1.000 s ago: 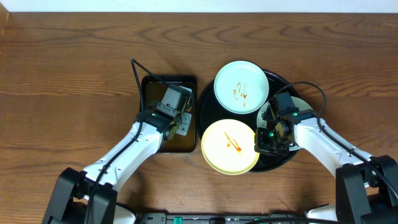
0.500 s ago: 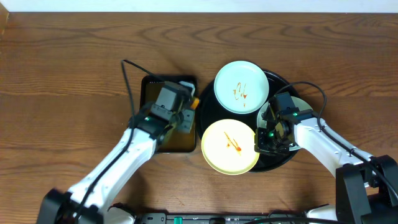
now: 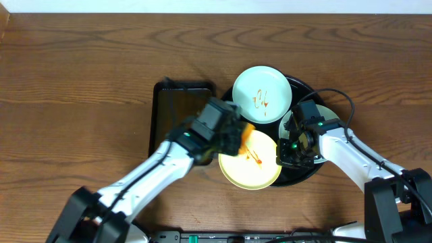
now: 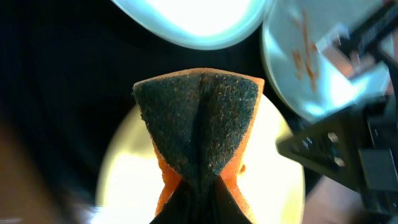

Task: Clean dirty plates on tray and stack at the side
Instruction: 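Move the sponge with the left gripper over the yellow plate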

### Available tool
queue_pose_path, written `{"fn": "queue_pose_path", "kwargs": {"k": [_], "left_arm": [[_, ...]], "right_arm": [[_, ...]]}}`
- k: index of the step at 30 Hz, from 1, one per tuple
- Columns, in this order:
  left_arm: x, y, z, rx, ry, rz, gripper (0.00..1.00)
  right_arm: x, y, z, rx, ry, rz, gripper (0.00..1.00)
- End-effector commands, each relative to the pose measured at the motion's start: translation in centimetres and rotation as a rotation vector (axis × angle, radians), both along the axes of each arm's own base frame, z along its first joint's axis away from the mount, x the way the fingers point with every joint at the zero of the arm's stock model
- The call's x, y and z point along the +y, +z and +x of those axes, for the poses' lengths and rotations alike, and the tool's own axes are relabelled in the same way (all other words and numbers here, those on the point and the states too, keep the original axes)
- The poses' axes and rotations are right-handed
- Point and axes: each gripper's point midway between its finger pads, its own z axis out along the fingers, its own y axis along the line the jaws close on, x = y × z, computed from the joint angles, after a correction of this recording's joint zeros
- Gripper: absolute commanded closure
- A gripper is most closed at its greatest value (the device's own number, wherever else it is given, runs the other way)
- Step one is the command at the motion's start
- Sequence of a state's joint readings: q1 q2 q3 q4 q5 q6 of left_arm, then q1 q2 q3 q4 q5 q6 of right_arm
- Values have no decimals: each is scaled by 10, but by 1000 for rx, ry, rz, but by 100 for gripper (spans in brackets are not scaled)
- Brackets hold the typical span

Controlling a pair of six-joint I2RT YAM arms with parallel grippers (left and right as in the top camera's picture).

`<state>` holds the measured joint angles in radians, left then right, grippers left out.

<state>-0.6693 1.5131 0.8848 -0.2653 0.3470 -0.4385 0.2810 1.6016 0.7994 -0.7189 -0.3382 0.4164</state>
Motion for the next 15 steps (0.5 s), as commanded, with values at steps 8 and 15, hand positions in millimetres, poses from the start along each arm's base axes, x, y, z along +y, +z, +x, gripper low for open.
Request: {"fn": "queue_pose_path", "kwargs": {"k": [8, 15], "left_arm": [[-58, -25, -38, 231, 70, -88, 92], [-64, -43, -39, 283, 113, -81, 93]], "right_arm": [[0, -1, 1, -5, 10, -15, 99], [0, -1, 1, -5, 10, -15, 99]]}}
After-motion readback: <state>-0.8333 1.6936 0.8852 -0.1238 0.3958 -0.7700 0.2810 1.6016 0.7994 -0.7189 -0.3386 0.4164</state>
